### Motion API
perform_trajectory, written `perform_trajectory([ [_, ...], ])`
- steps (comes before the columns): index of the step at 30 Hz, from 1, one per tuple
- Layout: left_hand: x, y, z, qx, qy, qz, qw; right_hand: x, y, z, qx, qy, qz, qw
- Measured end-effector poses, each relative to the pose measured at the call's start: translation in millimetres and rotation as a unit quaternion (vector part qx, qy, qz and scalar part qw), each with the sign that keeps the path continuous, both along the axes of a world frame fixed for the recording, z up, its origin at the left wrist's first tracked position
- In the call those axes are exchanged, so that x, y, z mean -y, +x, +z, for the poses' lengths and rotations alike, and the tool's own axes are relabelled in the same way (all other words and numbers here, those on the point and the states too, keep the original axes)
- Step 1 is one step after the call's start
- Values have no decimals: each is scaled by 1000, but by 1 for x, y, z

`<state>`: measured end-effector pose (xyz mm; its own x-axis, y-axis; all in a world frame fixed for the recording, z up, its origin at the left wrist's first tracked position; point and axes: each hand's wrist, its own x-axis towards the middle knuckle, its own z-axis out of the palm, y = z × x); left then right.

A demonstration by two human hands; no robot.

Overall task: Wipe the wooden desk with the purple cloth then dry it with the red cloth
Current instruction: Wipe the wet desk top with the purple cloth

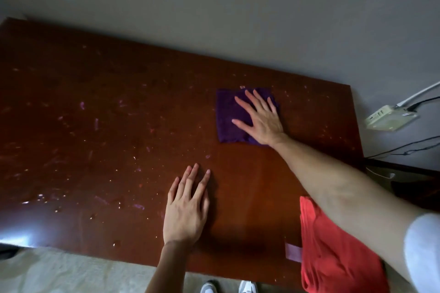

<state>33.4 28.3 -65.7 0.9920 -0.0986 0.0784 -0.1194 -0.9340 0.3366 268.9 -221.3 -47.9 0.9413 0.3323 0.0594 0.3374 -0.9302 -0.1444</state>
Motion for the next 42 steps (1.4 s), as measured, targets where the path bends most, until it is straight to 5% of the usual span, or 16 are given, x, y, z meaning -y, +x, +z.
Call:
perform_trajectory([
  [10,-1,1,-4,34,-10,-7,999,-7,91,12,-62,-27,-6,998],
  [20,11,-4,6,25,33,26,999,86,-83,7,-48,-28,28,998],
  [26,101,22,25,22,38,-27,999,138,-147,-7,-29,-48,8,998],
  [33,143,34,4,-6,38,-10,999,147,-68,-2,-43,-27,41,998],
  [42,142,34,-2,6,17,-9,1000,123,98,3,-74,-15,-82,994],
])
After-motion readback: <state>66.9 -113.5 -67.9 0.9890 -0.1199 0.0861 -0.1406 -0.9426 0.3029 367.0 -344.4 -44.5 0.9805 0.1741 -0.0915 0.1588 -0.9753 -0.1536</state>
